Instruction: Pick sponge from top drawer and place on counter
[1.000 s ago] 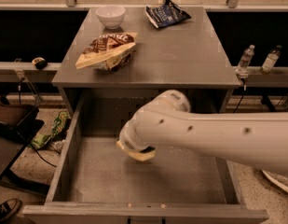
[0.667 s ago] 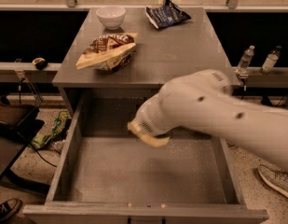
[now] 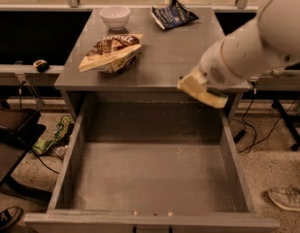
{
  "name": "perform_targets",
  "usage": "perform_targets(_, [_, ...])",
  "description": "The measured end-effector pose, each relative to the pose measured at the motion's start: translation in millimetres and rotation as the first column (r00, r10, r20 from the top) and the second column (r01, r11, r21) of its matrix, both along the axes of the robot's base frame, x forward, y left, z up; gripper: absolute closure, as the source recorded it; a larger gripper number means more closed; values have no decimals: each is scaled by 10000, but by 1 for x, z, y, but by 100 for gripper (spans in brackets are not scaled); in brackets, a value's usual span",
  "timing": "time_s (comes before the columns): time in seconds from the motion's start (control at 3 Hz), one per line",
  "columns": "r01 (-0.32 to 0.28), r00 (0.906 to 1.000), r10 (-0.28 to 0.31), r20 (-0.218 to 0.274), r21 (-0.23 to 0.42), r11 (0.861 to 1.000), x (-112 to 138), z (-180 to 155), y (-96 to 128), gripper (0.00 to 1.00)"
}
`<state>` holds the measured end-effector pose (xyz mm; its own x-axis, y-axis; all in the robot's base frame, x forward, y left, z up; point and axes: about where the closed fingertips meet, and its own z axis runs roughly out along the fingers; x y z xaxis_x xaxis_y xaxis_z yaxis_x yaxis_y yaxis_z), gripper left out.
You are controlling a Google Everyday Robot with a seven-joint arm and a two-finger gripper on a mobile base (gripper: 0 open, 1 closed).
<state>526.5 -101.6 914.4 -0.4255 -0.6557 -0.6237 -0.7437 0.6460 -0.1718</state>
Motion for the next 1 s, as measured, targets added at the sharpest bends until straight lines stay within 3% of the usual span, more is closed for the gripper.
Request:
perform_targets(0.33, [324, 9910, -191, 1324, -991, 9946, 44, 69, -24, 100])
perform_targets(0.67, [712, 9659, -259, 2578, -1677, 9833, 93, 114, -18, 100])
perform_targets(1.0, [654, 9473, -35, 3203, -1829, 9810, 141, 116, 9, 100])
